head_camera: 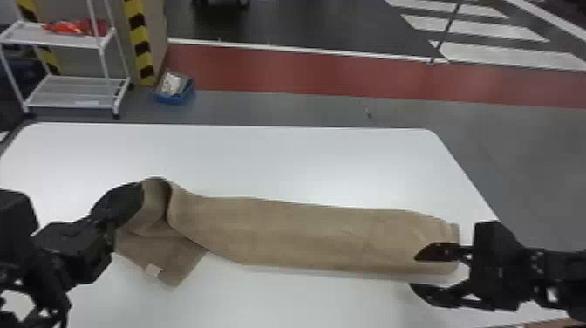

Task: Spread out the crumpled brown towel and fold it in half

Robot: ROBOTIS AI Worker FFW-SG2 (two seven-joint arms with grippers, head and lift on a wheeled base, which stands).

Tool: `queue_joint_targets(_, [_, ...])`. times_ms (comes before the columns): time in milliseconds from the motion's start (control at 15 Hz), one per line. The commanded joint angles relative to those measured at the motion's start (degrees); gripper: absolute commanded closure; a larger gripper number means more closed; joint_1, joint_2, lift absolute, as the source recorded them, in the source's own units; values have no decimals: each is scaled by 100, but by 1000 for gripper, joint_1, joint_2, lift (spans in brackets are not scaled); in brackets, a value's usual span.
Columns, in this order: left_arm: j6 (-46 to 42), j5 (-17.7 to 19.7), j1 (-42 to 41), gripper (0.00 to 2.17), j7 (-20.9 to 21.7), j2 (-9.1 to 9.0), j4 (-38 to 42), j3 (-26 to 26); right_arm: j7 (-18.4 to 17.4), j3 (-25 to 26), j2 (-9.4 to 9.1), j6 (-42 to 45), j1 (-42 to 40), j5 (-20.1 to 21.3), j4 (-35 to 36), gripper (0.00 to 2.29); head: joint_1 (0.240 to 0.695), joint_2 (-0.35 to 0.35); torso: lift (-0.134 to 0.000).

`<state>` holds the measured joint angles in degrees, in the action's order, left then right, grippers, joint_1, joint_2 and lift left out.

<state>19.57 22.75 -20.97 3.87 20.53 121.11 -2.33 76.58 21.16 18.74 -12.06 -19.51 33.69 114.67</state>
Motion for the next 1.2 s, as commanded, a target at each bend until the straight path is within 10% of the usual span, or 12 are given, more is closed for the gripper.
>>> queue_joint_targets(0, [8, -25, -12, 2064, 0, -5, 0, -4, -55, -147, 7, 32, 131, 208, -138, 593, 695, -187, -120])
queue_joint_targets(1133, [8, -42, -21, 2064, 0, -14, -17, -4, -46, -472, 112, -355, 465, 542, -384, 1298, 695, -190, -120])
